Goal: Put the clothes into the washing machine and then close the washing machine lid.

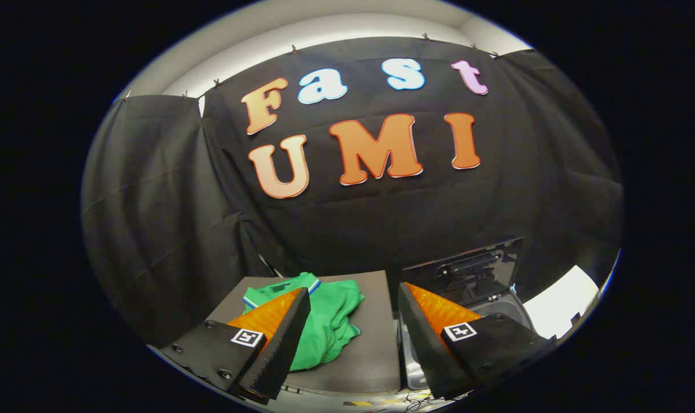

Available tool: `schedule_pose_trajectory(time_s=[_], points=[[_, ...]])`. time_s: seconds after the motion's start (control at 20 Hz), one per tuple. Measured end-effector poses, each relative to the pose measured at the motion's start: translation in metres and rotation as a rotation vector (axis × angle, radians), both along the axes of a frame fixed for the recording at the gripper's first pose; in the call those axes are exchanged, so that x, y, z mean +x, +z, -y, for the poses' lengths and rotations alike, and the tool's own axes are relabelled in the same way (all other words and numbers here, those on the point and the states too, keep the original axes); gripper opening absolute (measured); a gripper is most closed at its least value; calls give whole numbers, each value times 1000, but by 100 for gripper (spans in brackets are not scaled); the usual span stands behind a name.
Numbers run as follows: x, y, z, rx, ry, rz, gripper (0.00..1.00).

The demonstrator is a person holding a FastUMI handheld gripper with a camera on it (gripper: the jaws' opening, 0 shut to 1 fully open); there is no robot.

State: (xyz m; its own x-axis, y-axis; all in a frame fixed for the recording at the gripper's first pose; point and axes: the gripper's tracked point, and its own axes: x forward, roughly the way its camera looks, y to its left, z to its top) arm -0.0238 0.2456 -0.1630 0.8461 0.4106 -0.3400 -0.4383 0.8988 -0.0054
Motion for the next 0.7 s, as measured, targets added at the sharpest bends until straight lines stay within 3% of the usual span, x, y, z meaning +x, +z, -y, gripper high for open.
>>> schedule_pose_trajectory(time_s=[0.4,0.7], points=[[-30,-66,-89,-110,181,-86,98],[-33,-106,-120,-185,215,-105,99]])
